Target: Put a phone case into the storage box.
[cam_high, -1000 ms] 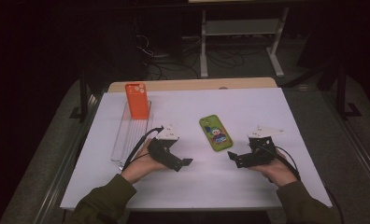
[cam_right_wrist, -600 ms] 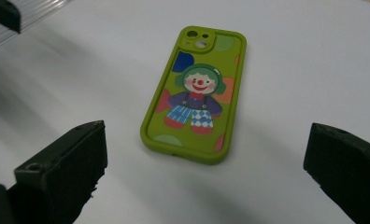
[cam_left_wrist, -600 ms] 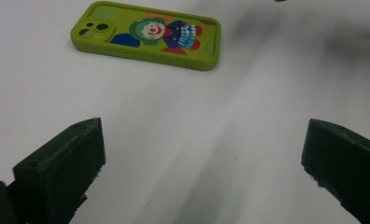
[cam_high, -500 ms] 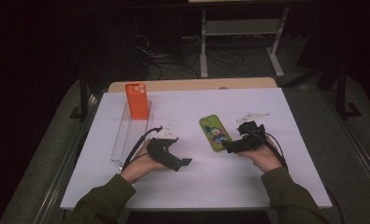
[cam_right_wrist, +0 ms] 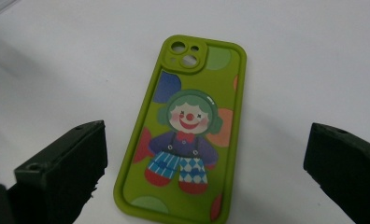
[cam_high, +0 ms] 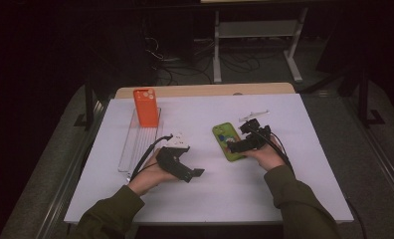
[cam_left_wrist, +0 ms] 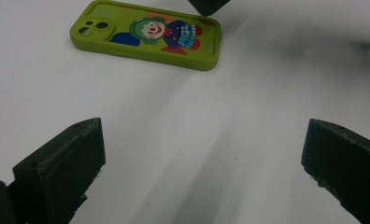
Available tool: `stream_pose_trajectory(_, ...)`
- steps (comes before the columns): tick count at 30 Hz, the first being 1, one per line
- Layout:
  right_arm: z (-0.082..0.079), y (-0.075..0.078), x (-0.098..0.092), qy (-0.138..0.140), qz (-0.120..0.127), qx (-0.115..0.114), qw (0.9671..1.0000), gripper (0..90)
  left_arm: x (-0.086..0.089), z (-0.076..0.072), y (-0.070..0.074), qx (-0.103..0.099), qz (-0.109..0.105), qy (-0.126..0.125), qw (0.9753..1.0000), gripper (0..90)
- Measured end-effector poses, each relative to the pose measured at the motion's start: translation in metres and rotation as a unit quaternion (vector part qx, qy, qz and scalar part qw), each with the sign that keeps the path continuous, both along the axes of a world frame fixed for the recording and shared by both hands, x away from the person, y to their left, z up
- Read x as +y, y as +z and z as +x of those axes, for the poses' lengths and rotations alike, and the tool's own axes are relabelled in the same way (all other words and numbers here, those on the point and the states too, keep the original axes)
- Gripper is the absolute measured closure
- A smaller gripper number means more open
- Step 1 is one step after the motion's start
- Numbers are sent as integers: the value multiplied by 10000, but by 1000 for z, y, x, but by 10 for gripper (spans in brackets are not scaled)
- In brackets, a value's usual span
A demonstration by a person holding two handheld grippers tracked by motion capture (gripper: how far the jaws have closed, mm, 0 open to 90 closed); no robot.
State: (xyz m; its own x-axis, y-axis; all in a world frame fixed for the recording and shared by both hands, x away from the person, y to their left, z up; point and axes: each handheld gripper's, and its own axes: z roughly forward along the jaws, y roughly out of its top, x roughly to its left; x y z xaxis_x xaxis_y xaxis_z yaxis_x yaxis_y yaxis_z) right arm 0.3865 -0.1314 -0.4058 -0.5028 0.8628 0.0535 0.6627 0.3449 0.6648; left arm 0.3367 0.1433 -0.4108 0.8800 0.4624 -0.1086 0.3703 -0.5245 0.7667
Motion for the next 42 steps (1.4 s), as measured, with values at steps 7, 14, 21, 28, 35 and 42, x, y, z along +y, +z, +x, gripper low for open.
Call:
stream_pose_trajectory(7, 11, -7, 14, -18, -129, 200, 9997, 0, 0, 0, 0, 39, -17, 16, 10000, 0)
stream_pose_trajectory(14, 17, -19, 26, -89, -326, 460, 9984, 0, 0, 0, 0, 70, -50, 32, 10000, 0)
stream_pose_trajectory(21, 19, -26, 30, -161, -447, 561, 9973, 0, 0, 0, 0, 67, -47, 29, 10000, 0)
stream_pose_trajectory(28, 20, -31, 32, -194, -557, 712, 9957, 0, 0, 0, 0, 63, -41, 32, 10000, 0)
stream_pose_trajectory(35, 19, -33, 32, -202, -596, 796, 9948, 31, 0, 0, 0, 55, -47, 47, 10000, 0)
stream_pose_trajectory(42, 19, -34, 33, -167, -583, 866, 9944, 99, 0, 0, 0, 51, -41, 47, 10000, 0)
